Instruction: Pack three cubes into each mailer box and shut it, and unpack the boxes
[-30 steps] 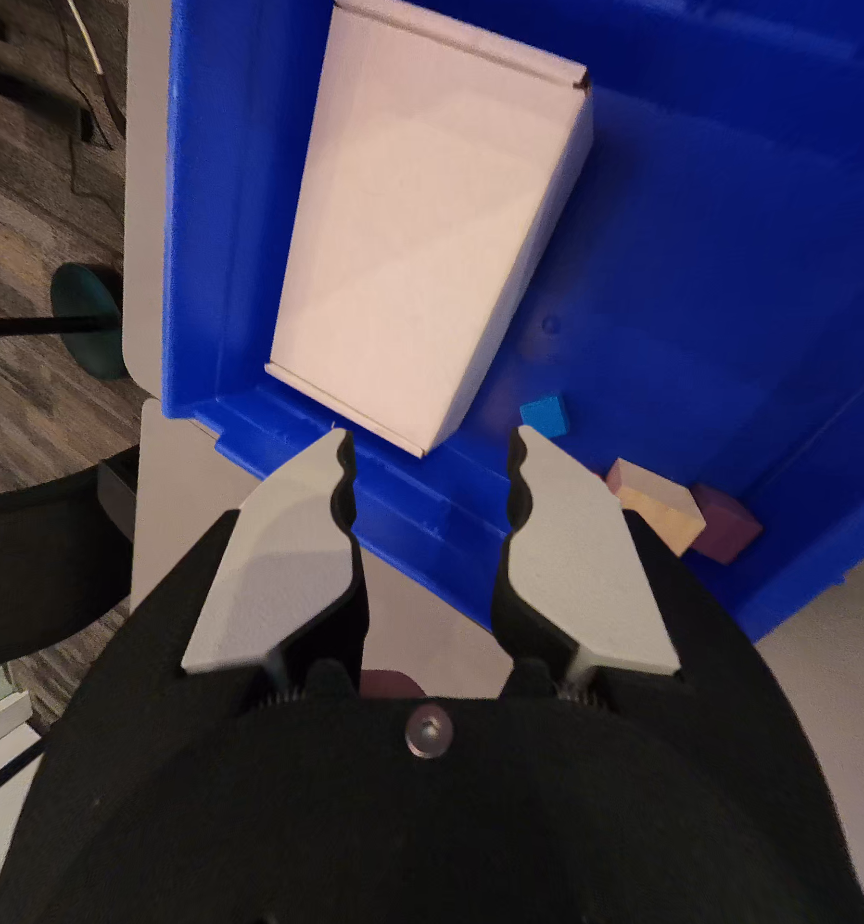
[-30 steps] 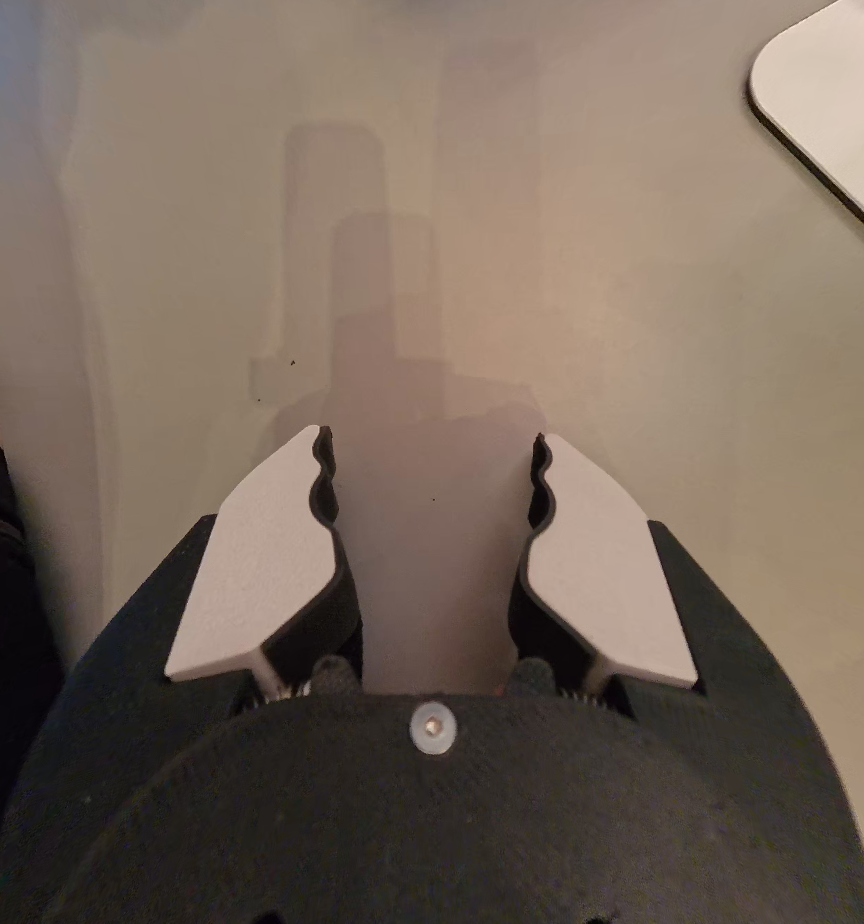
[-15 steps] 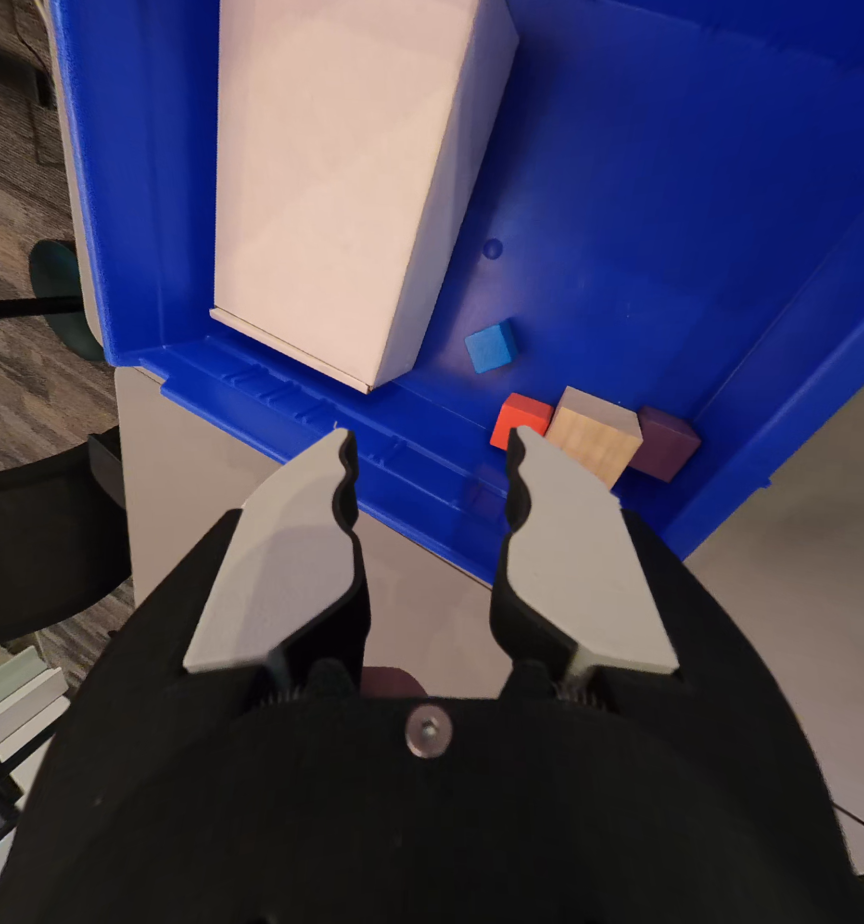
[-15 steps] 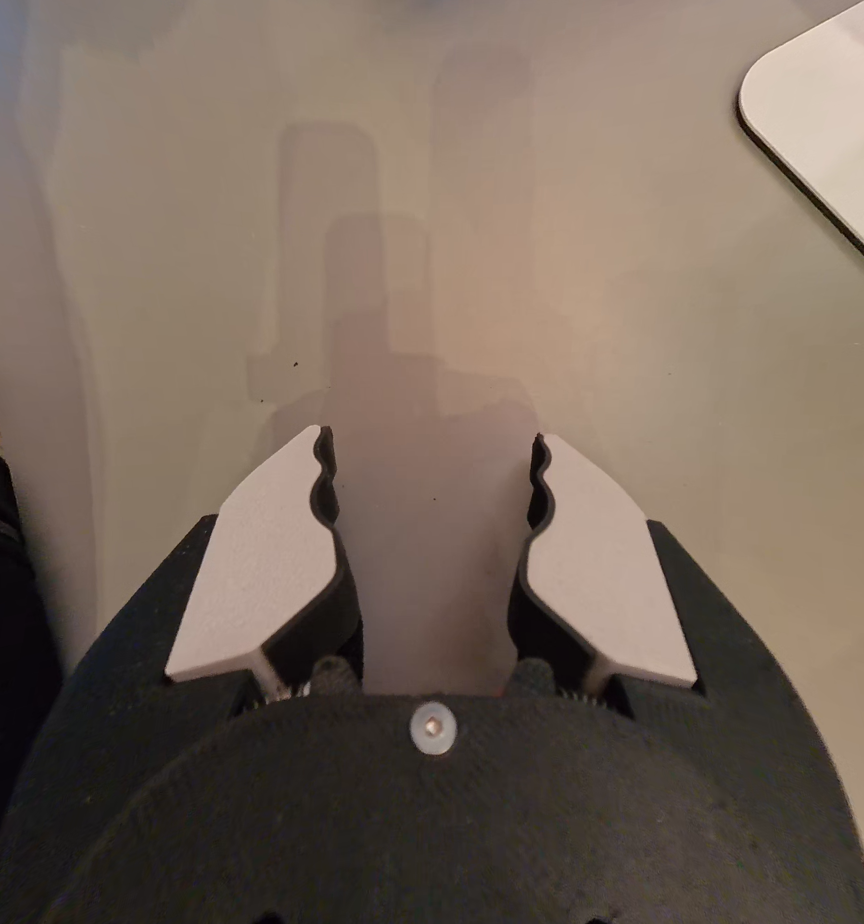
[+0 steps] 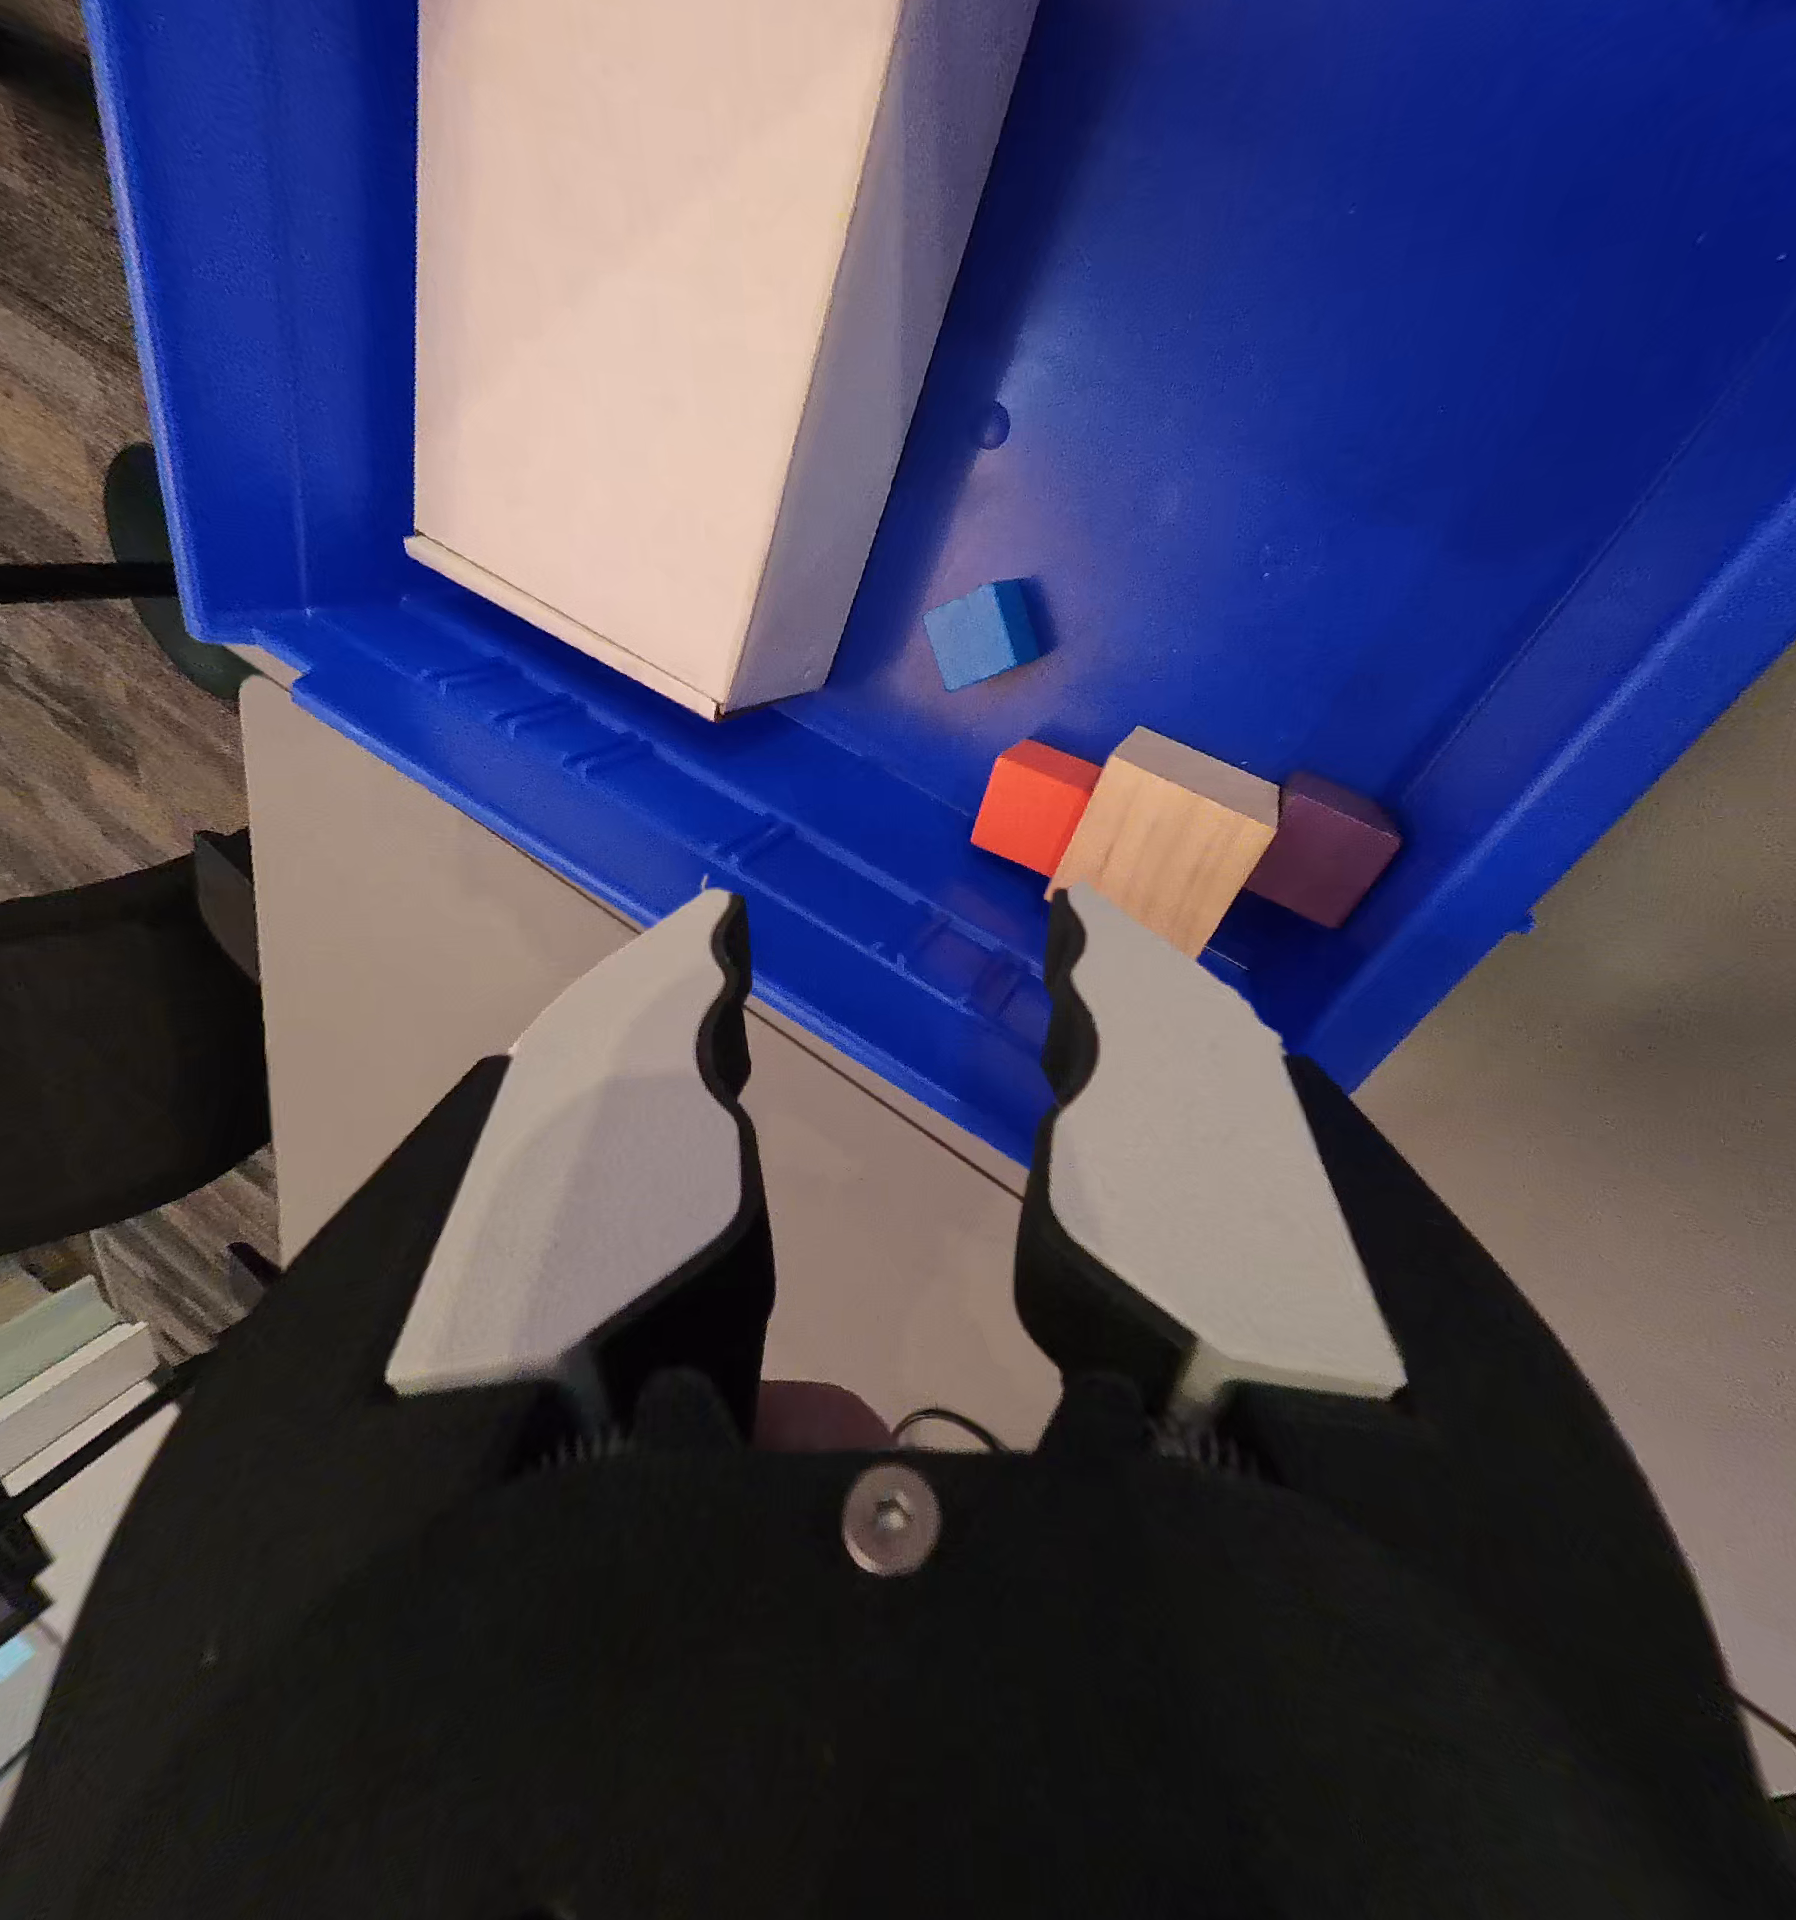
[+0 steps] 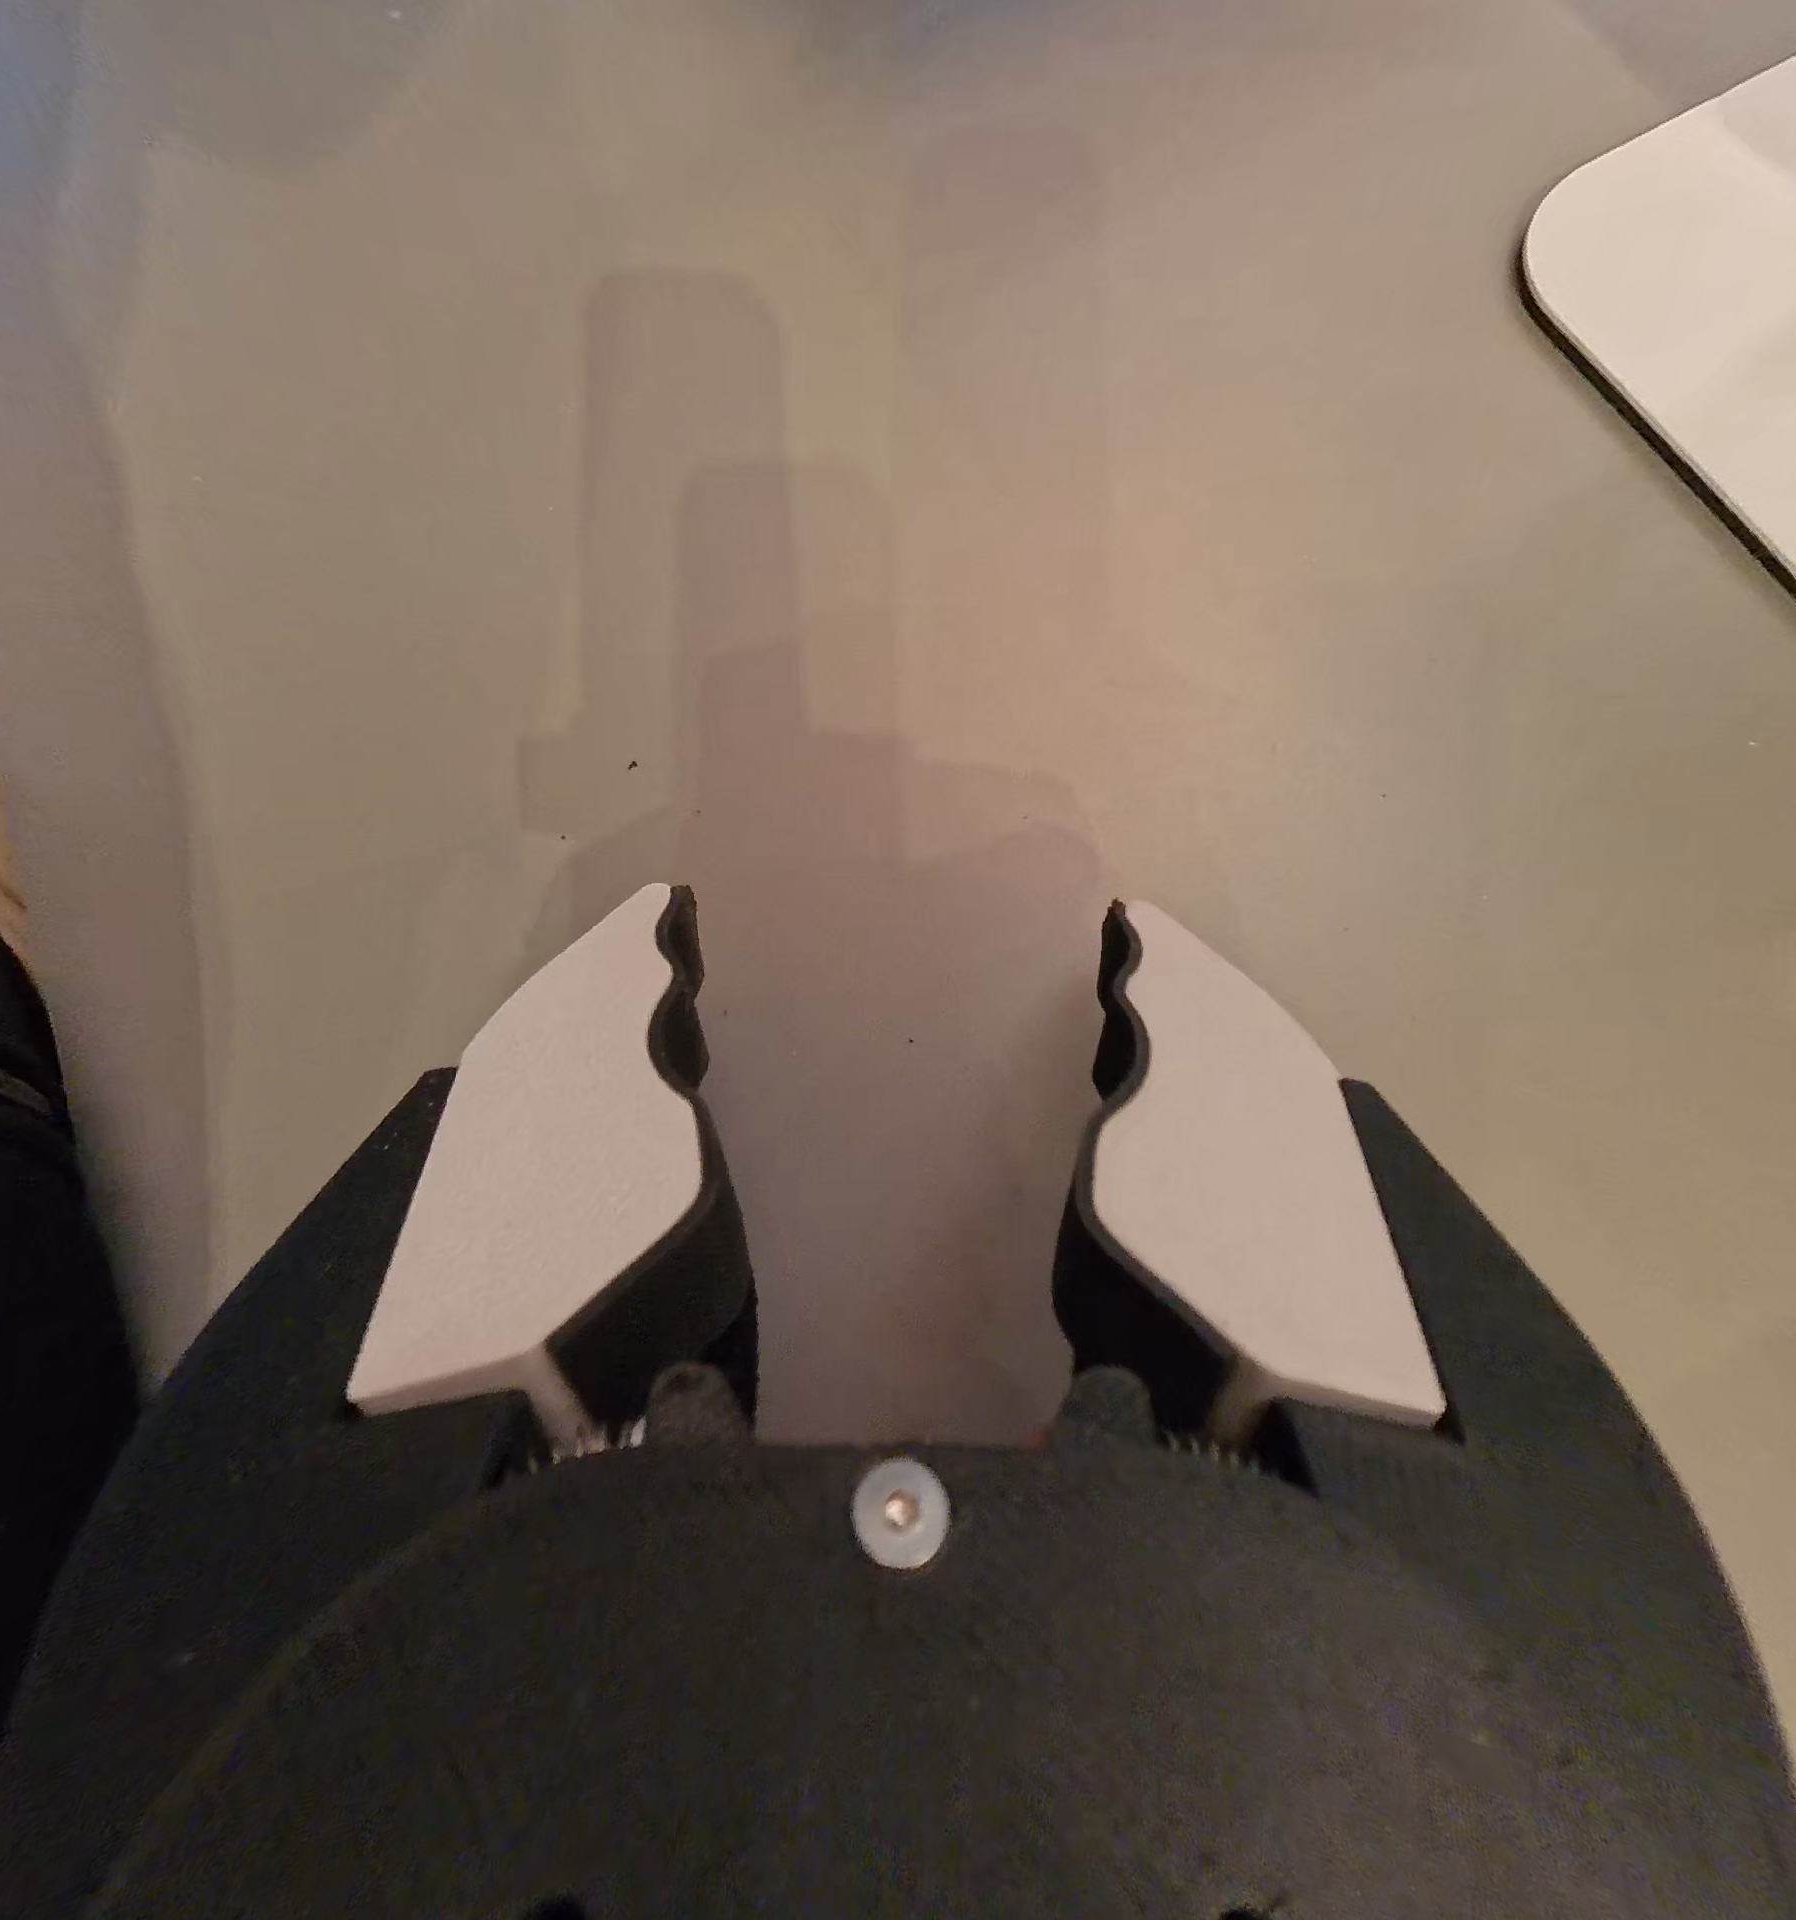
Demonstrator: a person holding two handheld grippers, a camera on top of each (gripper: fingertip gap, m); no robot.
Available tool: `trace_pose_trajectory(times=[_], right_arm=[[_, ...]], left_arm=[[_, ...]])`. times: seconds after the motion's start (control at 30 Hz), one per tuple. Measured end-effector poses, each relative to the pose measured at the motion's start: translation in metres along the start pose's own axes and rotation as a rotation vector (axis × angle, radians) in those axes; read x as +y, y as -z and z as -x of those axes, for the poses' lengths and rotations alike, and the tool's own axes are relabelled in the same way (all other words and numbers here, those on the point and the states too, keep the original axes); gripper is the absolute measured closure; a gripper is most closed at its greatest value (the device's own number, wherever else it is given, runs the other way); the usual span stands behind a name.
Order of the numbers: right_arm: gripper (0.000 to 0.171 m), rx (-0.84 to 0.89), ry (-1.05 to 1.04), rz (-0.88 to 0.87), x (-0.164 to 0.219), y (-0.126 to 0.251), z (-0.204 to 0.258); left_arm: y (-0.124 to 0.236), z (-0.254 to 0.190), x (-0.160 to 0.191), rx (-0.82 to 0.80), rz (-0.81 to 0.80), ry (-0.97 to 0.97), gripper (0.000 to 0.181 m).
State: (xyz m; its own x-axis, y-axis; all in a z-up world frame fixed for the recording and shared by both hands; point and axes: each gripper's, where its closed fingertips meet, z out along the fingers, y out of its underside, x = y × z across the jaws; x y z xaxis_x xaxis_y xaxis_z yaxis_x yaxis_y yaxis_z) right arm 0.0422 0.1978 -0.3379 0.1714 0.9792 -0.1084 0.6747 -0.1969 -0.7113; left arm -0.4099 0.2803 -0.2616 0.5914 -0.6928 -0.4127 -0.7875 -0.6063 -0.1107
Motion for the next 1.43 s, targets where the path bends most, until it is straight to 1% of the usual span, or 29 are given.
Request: trace_pose_trajectory(times=[0.13,0.2,0.27,0.33,0.4,0.57,0.97,1.43], right_arm=[[0.099,-0.007,0.002,0.002,0.0,-0.001,0.001],[0.099,-0.006,0.006,0.0,-0.001,-0.001,0.002],[0.099,-0.004,0.008,-0.004,-0.001,0.0,0.002],[0.1,-0.001,0.008,-0.004,-0.001,0.001,0.001],[0.1,0.001,0.011,-0.005,-0.001,0.001,0.001],[0.1,-0.001,0.02,-0.003,-0.001,0.001,0.003],[0.1,0.004,0.03,-0.011,-0.004,0.004,0.004],[0.101,0.005,0.039,-0.011,-0.005,0.005,0.005]], left_arm=[[-0.004,-0.009,0.013,0.005,0.033,0.003,0.126],[-0.004,-0.013,0.013,0.008,0.025,0.015,0.126],[-0.001,-0.012,0.011,-0.008,-0.001,0.041,0.126],[0.004,-0.008,0.004,-0.032,-0.065,0.105,0.125],[0.006,-0.012,-0.004,-0.021,-0.124,0.141,0.125],[-0.001,-0.025,0.003,-0.019,-0.071,0.116,0.123],[-0.003,-0.038,-0.008,-0.005,-0.078,0.102,0.122],[-0.011,-0.048,-0.014,0.016,-0.045,0.05,0.121]])
